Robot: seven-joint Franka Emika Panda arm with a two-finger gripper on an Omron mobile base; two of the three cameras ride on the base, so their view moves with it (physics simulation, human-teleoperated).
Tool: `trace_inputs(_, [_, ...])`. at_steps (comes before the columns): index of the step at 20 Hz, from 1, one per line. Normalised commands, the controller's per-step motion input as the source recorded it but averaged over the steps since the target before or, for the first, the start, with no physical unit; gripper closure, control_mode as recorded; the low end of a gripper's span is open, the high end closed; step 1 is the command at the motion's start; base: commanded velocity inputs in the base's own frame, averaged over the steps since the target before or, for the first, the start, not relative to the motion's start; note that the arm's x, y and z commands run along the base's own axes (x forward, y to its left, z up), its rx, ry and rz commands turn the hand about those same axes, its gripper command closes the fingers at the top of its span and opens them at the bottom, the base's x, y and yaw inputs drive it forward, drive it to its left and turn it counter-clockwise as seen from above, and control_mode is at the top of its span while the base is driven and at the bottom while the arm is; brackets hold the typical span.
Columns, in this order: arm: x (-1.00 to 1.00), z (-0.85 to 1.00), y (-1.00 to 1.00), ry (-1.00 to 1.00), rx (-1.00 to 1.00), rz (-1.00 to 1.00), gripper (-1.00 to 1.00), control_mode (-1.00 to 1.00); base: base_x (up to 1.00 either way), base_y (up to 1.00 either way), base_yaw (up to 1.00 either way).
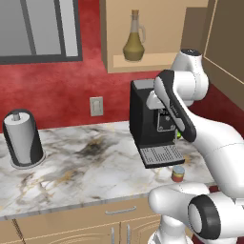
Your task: Pick the canned food and jam from the counter and place them in the cabinets closest to them.
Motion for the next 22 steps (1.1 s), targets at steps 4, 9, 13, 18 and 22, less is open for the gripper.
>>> trace_inputs(4, [-0.06,-0.01,-0.02,0.00,0.00,0.00,-1.00,-1.00,0.00,0.00,0.00])
trace_inputs(9, [-0.30,-0.01,-0.21,-0.04,0.01,0.00,-1.00,-1.00,0.00,0.00,0.00])
trace_inputs(13, [-0.51,-0.01,-0.34,-0.10,0.03,0.00,-1.00,-1.00,0.00,0.00,0.00])
trace_inputs(18, [-0.54,-0.08,-0.31,-0.08,0.00,0.00,-1.00,-1.00,0.00,0.00,0.00])
trace_inputs(22, [-0.44,-0.17,-0.29,-0.03,0.00,0.00,-1.00,-1.00,0.00,0.00,0.00])
